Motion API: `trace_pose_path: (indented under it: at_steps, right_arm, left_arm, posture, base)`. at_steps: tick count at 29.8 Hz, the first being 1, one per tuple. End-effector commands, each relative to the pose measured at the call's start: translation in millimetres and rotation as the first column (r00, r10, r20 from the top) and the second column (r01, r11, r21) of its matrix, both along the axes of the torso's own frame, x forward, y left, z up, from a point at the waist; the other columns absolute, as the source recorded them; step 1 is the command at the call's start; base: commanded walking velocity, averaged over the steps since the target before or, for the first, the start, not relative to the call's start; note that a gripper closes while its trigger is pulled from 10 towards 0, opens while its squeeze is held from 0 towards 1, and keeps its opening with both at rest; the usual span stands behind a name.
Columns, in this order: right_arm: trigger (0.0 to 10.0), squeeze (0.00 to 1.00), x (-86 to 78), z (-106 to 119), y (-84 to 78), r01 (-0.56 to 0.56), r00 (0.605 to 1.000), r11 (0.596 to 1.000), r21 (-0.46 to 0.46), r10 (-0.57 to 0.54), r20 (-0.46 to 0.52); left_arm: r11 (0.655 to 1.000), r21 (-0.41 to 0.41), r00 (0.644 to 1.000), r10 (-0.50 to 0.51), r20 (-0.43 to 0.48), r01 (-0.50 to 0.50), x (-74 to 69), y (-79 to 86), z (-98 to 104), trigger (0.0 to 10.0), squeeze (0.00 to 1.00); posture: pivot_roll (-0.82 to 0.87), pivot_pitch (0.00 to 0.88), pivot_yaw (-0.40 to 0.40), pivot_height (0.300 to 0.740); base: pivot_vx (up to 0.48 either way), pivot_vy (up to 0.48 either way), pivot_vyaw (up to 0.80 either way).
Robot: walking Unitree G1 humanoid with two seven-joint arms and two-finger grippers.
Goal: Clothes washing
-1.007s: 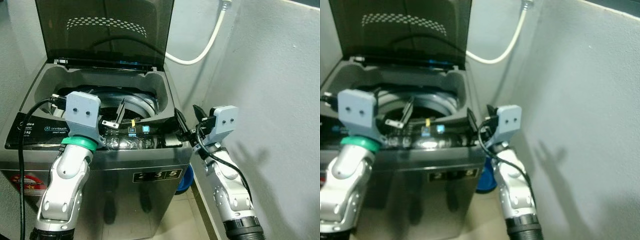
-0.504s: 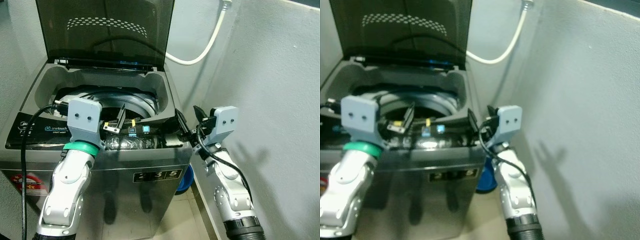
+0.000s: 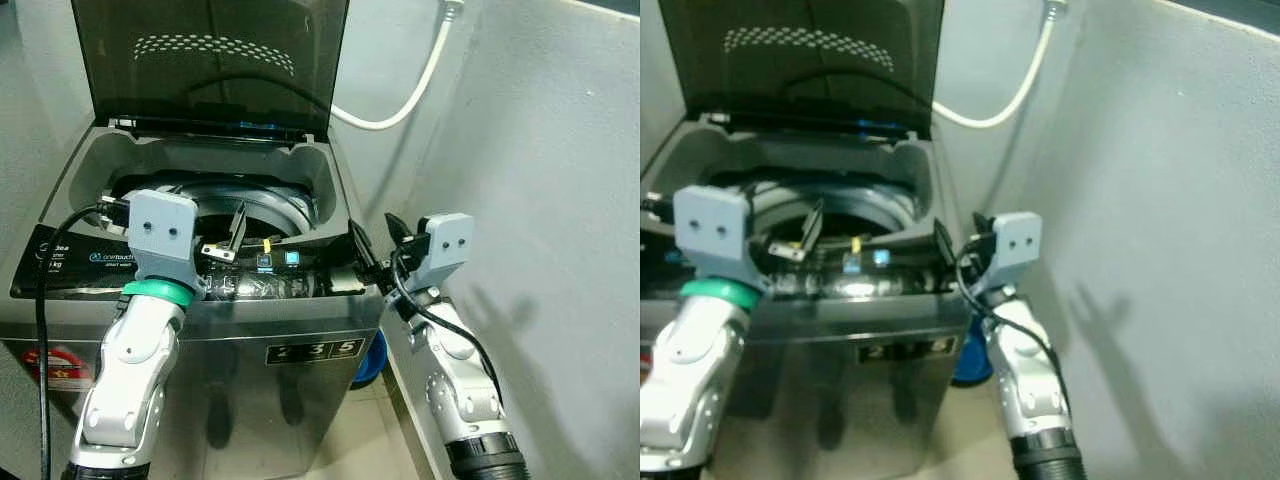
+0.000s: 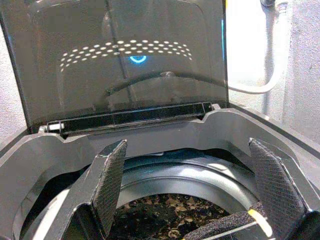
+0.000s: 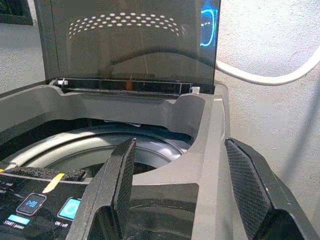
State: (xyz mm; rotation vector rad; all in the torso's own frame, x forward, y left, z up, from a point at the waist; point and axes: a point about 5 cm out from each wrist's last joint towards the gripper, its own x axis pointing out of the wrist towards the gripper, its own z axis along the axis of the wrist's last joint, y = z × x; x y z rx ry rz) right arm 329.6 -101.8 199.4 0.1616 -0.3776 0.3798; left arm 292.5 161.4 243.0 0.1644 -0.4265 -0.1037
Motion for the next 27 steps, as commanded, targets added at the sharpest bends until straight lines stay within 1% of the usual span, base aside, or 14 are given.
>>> trace_pose_path:
  at_steps: [1, 6, 8, 9, 11, 12, 14, 22, 27]
  right_arm:
    - [10.0, 0.00, 1.6, -3.0, -2.0, 0.004, 1.000, 1.000, -0.004, -0.004, -0.014]
    - [10.0, 0.00, 1.3, -2.2, 0.2, 0.000, 1.000, 1.000, -0.002, 0.000, -0.012]
    - [10.0, 0.00, -0.8, 0.1, 8.3, -0.006, 1.000, 1.000, 0.008, 0.006, 0.002]
    - [10.0, 0.00, -0.8, 0.1, 8.3, -0.006, 1.000, 1.000, 0.008, 0.006, 0.002]
    - [10.0, 0.00, -3.6, 2.2, 17.6, -0.016, 1.000, 1.000, 0.026, 0.016, 0.010]
    - [10.0, 0.00, -3.6, 2.2, 17.6, -0.016, 1.000, 1.000, 0.026, 0.016, 0.010]
    - [10.0, 0.00, -6.4, 0.4, 23.4, -0.030, 1.000, 0.999, 0.029, 0.030, 0.009]
    - [10.0, 0.00, -9.7, -8.2, 26.1, -0.024, 1.000, 0.999, 0.023, 0.024, -0.016]
    - [10.0, 0.00, -10.5, -8.5, 27.2, -0.022, 1.000, 0.999, 0.023, 0.022, -0.017]
  left_arm:
    - [1.000, 0.008, 1.000, 0.006, 0.006, -0.006, 0.0, -0.9, 0.8, 10.0, 0.00]
    - [1.000, 0.009, 1.000, 0.005, 0.013, -0.005, -0.2, -0.7, 4.2, 10.0, 0.00]
    - [1.000, 0.019, 1.000, -0.003, 0.018, 0.003, 1.0, 0.2, 6.9, 10.0, 0.00]
    - [1.000, 0.019, 1.000, -0.003, 0.018, 0.003, 1.0, 0.2, 6.9, 10.0, 0.00]
    - [1.000, 0.028, 1.000, -0.011, 0.016, 0.011, 2.5, 0.1, 8.4, 10.0, 0.00]
    - [1.000, 0.028, 1.000, -0.011, 0.016, 0.011, 2.5, 0.1, 8.4, 10.0, 0.00]
    - [0.999, 0.034, 1.000, -0.018, 0.014, 0.017, 2.9, -0.6, 9.1, 10.0, 0.00]
    - [0.998, 0.046, 0.999, -0.041, 0.005, 0.041, 4.1, -3.8, 8.6, 10.0, 0.00]
    - [0.998, 0.046, 0.999, -0.046, 0.008, 0.046, 5.1, -4.2, 9.4, 10.0, 0.00]
  posture:
    - [0.10, 0.007, -0.084, 0.740]
    - [0.11, 0.016, -0.068, 0.740]
    - [0.10, 0.019, -0.056, 0.740]
    - [0.10, 0.019, -0.056, 0.740]
    - [0.11, 0.026, -0.039, 0.740]
    - [0.11, 0.026, -0.039, 0.740]
    - [0.11, 0.031, -0.032, 0.740]
    - [0.10, 0.031, -0.013, 0.740]
    - [0.09, 0.030, -0.011, 0.740]
  base:
    - [0.000, 0.000, 0.00]
    - [0.000, 0.000, 0.00]
    - [0.000, 0.000, 0.00]
    - [0.000, 0.000, 0.00]
    - [0.000, 0.000, 0.00]
    - [0.000, 0.000, 0.00]
    - [0.000, 0.000, 0.00]
    - [0.000, 0.000, 0.00]
    - [0.000, 0.000, 0.00]
